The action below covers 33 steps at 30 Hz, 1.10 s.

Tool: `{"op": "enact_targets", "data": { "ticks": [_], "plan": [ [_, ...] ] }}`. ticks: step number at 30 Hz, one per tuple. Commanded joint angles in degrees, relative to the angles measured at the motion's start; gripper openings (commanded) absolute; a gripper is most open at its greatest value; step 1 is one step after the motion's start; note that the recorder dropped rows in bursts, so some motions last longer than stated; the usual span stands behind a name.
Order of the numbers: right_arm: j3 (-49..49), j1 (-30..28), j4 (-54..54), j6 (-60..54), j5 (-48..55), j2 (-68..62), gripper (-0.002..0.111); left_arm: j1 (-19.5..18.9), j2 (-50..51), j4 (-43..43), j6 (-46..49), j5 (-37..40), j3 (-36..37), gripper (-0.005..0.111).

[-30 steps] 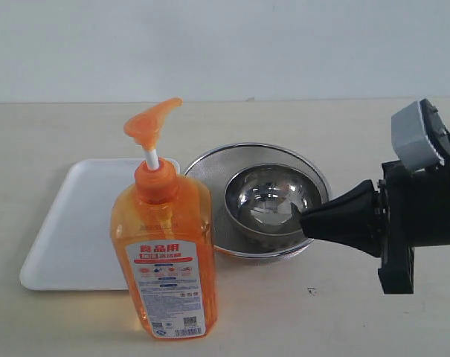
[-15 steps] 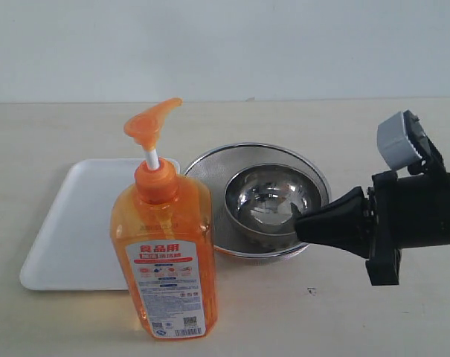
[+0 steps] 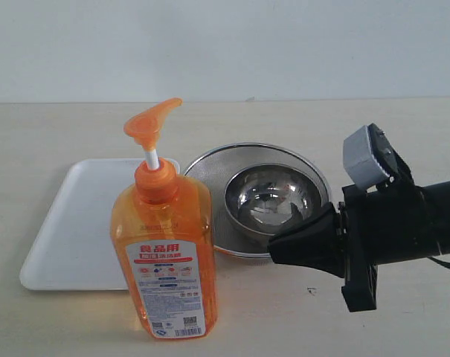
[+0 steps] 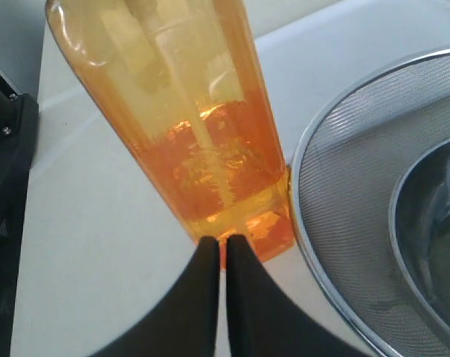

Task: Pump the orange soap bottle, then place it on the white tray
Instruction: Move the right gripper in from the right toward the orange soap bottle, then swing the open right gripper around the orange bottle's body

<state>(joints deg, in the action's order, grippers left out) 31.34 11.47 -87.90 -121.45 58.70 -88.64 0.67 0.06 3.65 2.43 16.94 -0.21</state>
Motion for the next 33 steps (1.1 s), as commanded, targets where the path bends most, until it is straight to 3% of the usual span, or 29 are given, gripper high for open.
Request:
{"op": "enact_targets", "data": {
  "ticks": [1,6,8,10,15,18,33],
  "plan": [
    [0.25,0.47,-0.65,-0.56,-0.17,0.05,0.000,-0.06,-0.06,-0.01,0.17,-0.04,0.21,0.005],
    [0.25,0.47,-0.77,-0.56,-0.26,0.05,0.001,-0.06,-0.06,-0.01,0.17,-0.04,0.21,0.005],
    [0.25,0.47,-0.96,-0.56,-0.52,0.05,0.008,-0.06,-0.06,-0.01,0.17,-0.04,0.21,0.005],
    [0.25,0.47,-1.64,-0.56,-0.66,0.05,0.023,-0.06,-0.06,-0.01,0.17,-0.04,0.21,0.005],
    [0.25,0.47,-5.56,-0.23,-2.90,0.05,0.079,-0.06,-0.06,-0.01,0.17,-0.04,0.21,0.005],
    [0.25,0.47,-7.64,1.51,-4.03,0.05,0.105,-0.06,-0.06,-0.01,0.17,-0.04,0.21,0.005],
    [0.25,0.47,-7.51,1.57,0.42,0.05,0.104,-0.06,-0.06,-0.01,0.17,-0.04,0.21,0.005]
  ]
}}
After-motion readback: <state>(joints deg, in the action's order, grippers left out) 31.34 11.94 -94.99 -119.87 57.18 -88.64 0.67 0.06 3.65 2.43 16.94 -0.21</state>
